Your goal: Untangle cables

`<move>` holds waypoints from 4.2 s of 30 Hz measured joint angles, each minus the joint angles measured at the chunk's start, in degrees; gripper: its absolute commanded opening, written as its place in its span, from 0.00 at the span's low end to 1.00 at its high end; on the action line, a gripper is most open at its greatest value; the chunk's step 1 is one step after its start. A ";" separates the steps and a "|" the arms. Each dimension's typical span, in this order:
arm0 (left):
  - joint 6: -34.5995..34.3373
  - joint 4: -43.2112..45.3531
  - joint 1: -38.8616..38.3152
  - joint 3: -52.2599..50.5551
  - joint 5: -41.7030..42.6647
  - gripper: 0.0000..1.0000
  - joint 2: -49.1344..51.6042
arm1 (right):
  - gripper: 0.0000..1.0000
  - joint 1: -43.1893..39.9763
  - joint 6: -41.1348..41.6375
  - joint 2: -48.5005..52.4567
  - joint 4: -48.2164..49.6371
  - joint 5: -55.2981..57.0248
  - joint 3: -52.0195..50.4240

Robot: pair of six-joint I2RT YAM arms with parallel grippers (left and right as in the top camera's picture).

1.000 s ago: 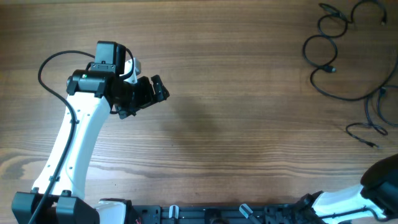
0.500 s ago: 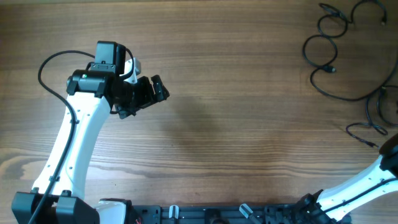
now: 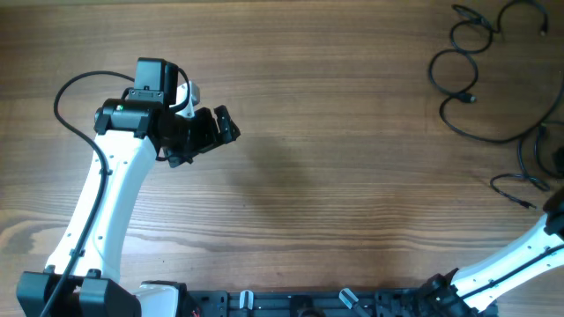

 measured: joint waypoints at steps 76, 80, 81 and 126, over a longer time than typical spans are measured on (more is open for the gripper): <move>0.00 1.18 0.00 0.00 -0.04 1.00 -0.02 | 1.00 56.02 -22.16 -71.38 -24.87 -26.14 0.94; 0.00 1.20 0.00 0.00 -0.20 1.00 -0.02 | 1.00 56.11 -22.16 -79.41 -14.80 -25.27 -12.85; 0.00 1.14 0.00 0.00 -0.17 1.00 -0.02 | 1.00 56.11 -22.16 -81.00 -12.72 -25.05 -16.39; 0.00 1.20 0.00 0.00 -0.20 1.00 -0.02 | 1.00 56.37 -24.90 -125.02 40.24 -24.24 -80.28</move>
